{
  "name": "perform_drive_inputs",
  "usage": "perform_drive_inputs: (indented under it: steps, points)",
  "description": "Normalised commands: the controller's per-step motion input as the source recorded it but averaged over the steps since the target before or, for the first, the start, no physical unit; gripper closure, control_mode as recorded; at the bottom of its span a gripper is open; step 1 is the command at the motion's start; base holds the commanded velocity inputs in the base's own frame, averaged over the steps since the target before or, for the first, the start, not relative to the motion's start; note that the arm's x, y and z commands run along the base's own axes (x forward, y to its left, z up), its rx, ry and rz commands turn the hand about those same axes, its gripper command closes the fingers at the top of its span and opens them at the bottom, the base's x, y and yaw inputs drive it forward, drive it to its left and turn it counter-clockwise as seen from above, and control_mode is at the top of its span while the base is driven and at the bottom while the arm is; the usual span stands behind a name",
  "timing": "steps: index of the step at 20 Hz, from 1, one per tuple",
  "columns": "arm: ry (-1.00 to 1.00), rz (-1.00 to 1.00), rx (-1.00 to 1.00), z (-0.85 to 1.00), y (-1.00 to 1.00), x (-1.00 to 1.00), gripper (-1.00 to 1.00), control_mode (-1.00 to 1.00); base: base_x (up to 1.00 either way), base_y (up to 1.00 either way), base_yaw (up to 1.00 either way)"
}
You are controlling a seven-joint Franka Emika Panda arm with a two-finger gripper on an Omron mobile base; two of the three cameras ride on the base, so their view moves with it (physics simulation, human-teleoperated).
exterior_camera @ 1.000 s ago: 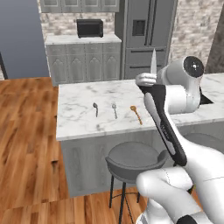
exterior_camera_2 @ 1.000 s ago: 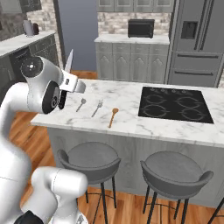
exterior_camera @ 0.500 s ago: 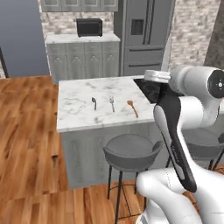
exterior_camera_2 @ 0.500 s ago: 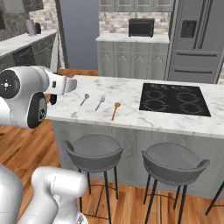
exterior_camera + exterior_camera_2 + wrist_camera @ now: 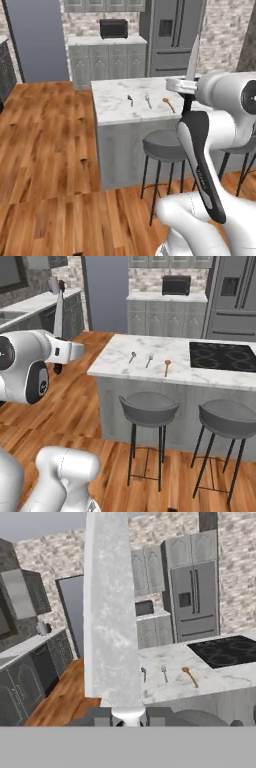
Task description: Pick up the metallic utensils from the counter and place them in the open drawer. Make sure not to pick up any wooden utensils.
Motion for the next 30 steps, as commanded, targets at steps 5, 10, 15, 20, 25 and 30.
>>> perform_drive_inputs:
  steps: [5,10,15,20,25,30]
  points:
    - [0.00,0.00,0.00,0.00,0.00,0.00,1.00,1.00,-0.02,1.00,-0.03]
    - [0.00,0.00,0.00,0.00,0.00,0.00,1.00,1.00,0.45,0.73,0.52]
    - [0.00,0.00,0.00,0.00,0.00,0.00,1.00,1.00,0.99,0.53,0.44]
    - [0.00,0.00,0.00,0.00,0.00,0.00,1.00,1.00,0.58,0.38,0.62]
    - [0.00,0.00,0.00,0.00,0.00,0.00,1.00,1.00,0.29,0.06,0.91]
    - [0.00,0.00,0.00,0.00,0.00,0.00,1.00,1.00,0.26,-0.27,0.89]
